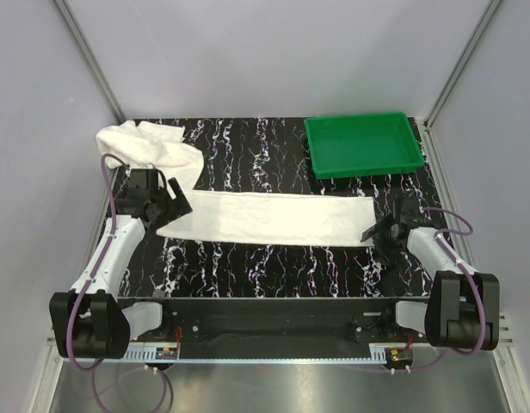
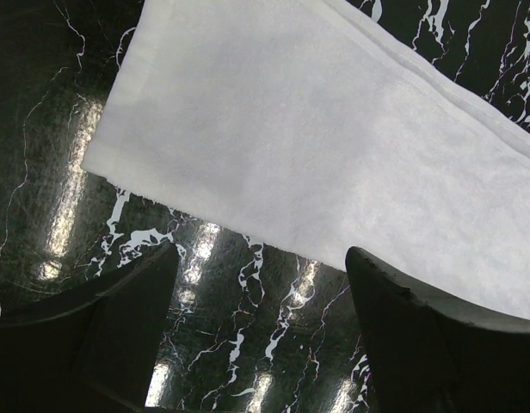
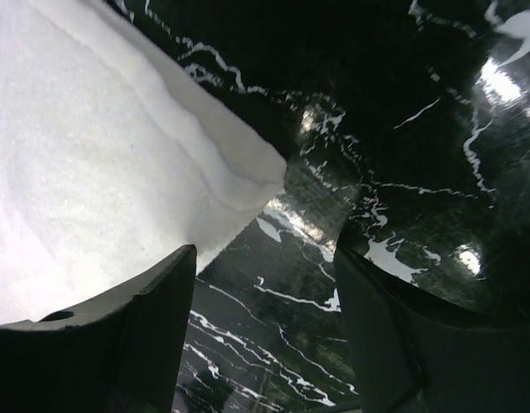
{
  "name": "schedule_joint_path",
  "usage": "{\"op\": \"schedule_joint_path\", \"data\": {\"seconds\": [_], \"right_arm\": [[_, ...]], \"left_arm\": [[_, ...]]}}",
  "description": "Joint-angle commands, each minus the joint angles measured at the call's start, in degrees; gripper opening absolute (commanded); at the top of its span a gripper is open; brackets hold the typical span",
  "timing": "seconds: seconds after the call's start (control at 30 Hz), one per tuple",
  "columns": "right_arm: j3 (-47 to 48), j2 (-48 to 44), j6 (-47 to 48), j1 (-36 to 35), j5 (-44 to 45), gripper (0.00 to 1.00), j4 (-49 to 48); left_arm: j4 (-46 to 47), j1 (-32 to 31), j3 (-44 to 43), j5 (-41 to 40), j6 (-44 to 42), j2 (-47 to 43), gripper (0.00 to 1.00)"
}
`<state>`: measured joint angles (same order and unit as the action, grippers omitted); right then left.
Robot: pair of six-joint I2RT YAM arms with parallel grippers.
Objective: Roll the towels
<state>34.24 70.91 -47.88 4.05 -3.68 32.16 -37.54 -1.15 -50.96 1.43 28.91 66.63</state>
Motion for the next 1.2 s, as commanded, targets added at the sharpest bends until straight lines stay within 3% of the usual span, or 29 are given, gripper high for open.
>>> {"op": "schedule_joint_path", "data": {"seconds": [0.0,0.27,0.43,0.7,0.73,0.83,0.87,1.17], "right_arm": [[-0.4,-1.9,-2.4,1.0,5.0,0.71,-3.5],[-2.2,1.2,-0.3,6.5,2.5,0.69,-8.9],[-3.3,4.5,0.5,7.8,-0.9,0.49,-12.6],[-4.0,4.1,1.4,7.9,-2.6,0.29,-13.9],[-4.1,3.8,1.6,7.9,-2.6,0.18,-13.9],[-4.0,2.1,2.3,7.9,-2.3,0.09,-13.1],[-3.7,1.3,2.4,7.9,-2.1,0.02,-12.6],[2.4,-5.4,7.2,8.5,4.7,0.0,-2.6]], "left_arm": [[2.3,-0.3,0.4,0.9,-0.9,-0.7,0.84],[1.9,-0.8,0.2,-0.2,-1.0,-0.2,0.84],[1.7,-0.9,0.2,-0.8,-1.0,0.3,0.84],[1.6,-0.9,0.1,-1.2,-0.9,0.9,0.84],[1.5,-0.9,0.1,-1.2,-0.9,0.9,0.84],[1.4,-1.1,0.1,-1.3,-1.0,1.0,0.83],[1.4,-1.4,0.1,-1.3,-0.9,0.9,0.83],[0.5,-4.4,-0.5,-5.1,-0.3,0.9,0.83]]}}
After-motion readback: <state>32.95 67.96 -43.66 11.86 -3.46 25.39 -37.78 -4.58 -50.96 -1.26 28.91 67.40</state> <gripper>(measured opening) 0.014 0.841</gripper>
